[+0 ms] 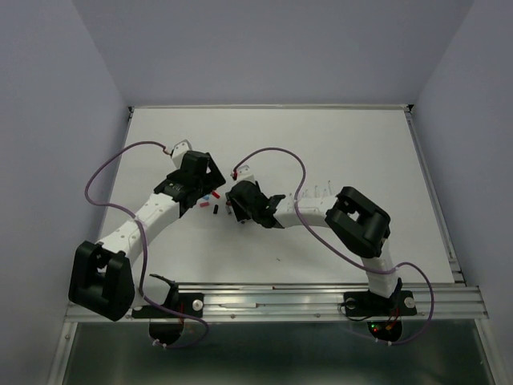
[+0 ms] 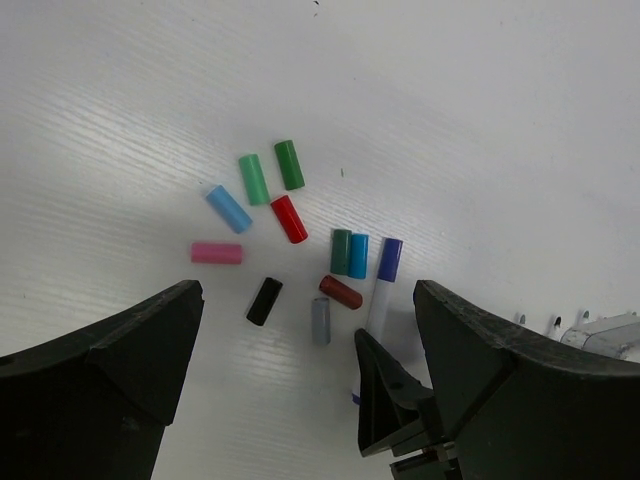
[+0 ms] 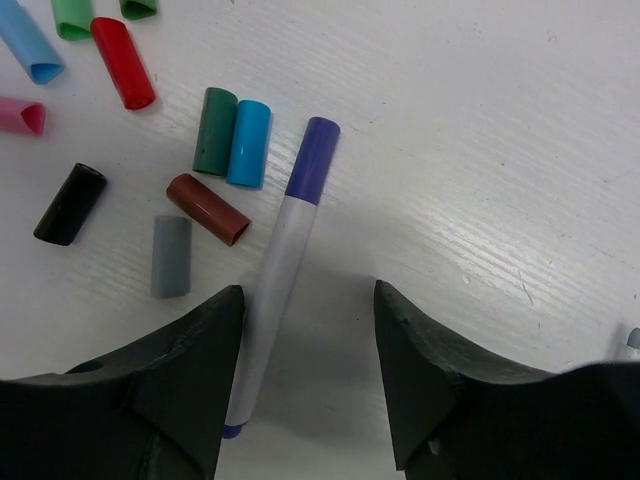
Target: Open the pen caps
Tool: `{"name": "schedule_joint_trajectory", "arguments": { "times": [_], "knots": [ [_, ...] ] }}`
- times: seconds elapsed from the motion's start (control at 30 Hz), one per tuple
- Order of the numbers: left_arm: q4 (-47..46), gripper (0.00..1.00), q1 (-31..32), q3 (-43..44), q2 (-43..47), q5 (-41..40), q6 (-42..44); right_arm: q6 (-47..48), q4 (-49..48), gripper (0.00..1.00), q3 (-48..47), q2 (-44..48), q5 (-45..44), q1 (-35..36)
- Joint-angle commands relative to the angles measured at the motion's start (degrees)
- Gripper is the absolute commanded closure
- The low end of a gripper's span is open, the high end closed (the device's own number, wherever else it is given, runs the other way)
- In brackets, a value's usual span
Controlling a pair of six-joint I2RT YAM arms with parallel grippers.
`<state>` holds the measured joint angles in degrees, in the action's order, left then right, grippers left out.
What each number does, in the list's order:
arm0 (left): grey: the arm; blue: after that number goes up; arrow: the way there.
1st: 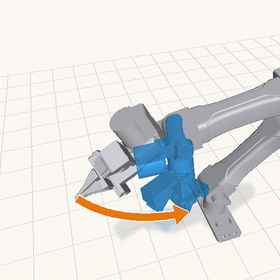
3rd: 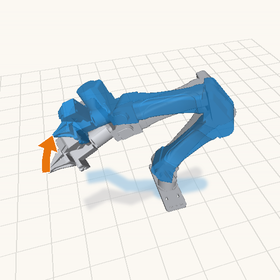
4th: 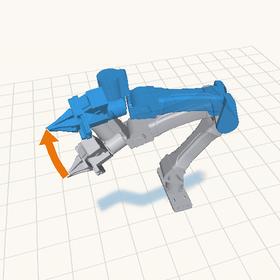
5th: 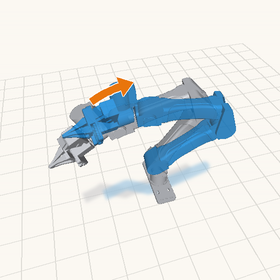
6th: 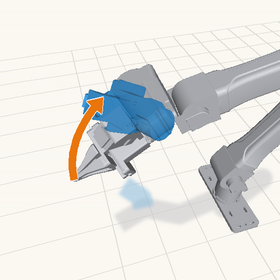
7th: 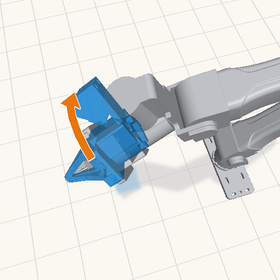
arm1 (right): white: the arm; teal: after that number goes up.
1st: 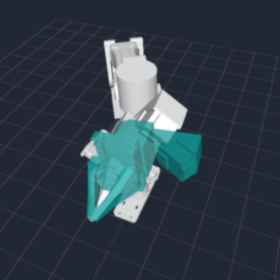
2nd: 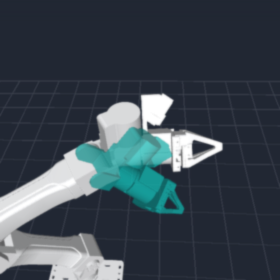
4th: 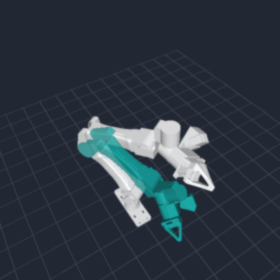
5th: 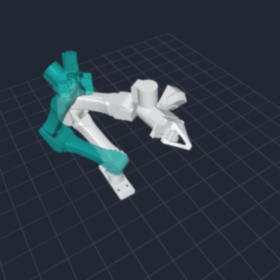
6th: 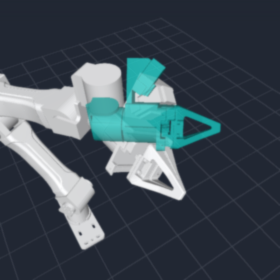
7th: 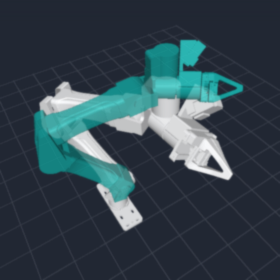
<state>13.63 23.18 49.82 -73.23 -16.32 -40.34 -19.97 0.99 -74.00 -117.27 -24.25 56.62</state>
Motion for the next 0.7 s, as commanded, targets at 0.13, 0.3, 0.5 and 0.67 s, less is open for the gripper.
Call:
{"name": "schedule_joint_trajectory", "arguments": {
  "times": [0.13,0.3,0.5,0.67],
  "knots": [
    [1.0,0.01,-0.9,0.4,3.6,-2.1,0.3,-6.1,1.9,0.53,5.5,-1.6,4.2,-0.1],
    [1.2,0.01,-1.3,0.7,4.1,-2.3,0.3,-7.1,1.7,0.67,6.8,-1.3,5.4,-0.1],
    [1.5,0.01,-1.6,1.0,4.5,-2.4,0.3,-6.6,1.7,0.99,8.6,-0.2,4.3,-0.1],
    [0.4,0.01,-1.6,1.2,4.4,-0.3,1.0,-3.9,1.6,0.99,9.4,3.9,-0.5,-0.1]
  ]
}}
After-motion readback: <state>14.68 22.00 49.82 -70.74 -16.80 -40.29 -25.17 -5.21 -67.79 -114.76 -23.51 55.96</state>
